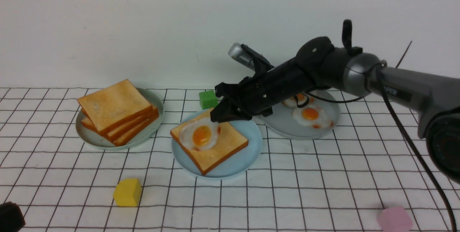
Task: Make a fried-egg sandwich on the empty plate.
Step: Use the right arm to place the fried egg on the slice of bread in the middle, then use the left arm to grab a slice of bread
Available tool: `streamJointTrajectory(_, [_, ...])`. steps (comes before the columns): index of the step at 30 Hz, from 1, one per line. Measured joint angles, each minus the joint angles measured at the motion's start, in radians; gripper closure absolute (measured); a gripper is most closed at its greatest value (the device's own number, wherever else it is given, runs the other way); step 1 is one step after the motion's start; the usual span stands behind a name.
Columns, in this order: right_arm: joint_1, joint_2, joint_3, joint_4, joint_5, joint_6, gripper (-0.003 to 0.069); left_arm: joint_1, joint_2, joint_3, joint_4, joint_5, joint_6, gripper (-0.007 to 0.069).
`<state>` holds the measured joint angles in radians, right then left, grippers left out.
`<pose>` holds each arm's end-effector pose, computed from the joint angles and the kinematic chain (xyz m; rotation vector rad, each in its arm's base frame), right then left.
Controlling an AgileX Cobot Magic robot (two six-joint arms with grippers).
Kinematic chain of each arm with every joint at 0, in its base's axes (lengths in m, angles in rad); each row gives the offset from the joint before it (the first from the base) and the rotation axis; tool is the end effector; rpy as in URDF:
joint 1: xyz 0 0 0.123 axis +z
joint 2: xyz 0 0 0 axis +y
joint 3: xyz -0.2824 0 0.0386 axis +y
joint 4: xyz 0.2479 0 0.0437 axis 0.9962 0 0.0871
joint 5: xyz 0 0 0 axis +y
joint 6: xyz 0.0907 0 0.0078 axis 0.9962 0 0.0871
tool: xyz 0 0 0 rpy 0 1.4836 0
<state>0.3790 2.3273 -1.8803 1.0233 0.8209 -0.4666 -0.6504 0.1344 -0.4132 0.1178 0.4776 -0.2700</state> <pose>0.4528 0.2416 0.1798 -0.3259 2.4938 1.1495 0.0364 -0.0215 0.2993 0.3707 1.6707 -0.5660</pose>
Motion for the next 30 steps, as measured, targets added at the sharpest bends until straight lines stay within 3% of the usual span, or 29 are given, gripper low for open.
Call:
streamJointTrajectory(3, [0.0, 0.008, 0.0, -0.013, -0.011, 0.0, 0.055, 0.0, 0.0, 0.0, -0.016, 0.005, 0.0, 0.0615])
streamJointTrajectory(7, [-0.003, 0.008, 0.0, -0.073, -0.036, 0.0, 0.0396, 0.0, 0.0, 0.0, -0.034, 0.006, 0.0, 0.061])
streamJointTrajectory(8, [-0.005, 0.008, 0.0, -0.073, -0.037, 0.0, 0.0396, 0.0, 0.0, 0.0, -0.034, 0.006, 0.0, 0.061])
streamJointTrajectory(10, [-0.023, 0.004, 0.0, -0.122, -0.041, 0.0, 0.0281, 0.0, 0.0, 0.0, -0.037, 0.019, 0.0, 0.0606])
streamJointTrajectory(14, [-0.071, -0.036, 0.0, -0.199, 0.002, 0.029, 0.0237, 0.0, 0.013, 0.0, -0.037, 0.063, -0.037, 0.0606])
streamJointTrajectory(17, [-0.108, -0.128, 0.0, -0.305, 0.093, 0.091, 0.0312, 0.0, 0.095, -0.001, -0.016, 0.11, -0.134, 0.0613])
streamJointTrajectory(23, [-0.113, -0.405, 0.059, -0.638, 0.257, 0.219, 0.063, 0.0, 0.431, -0.09, 0.083, 0.184, -0.292, 0.0638])
streamJointTrajectory(27, [-0.1, -0.59, 0.193, -0.774, 0.267, 0.293, 0.0666, 0.0, 0.662, -0.216, 0.099, 0.235, -0.293, 0.0638])
streamJointTrajectory(30, [-0.096, -0.762, 0.351, -0.791, 0.252, 0.319, 0.0657, 0.004, 0.856, -0.359, 0.102, 0.281, -0.217, 0.0638])
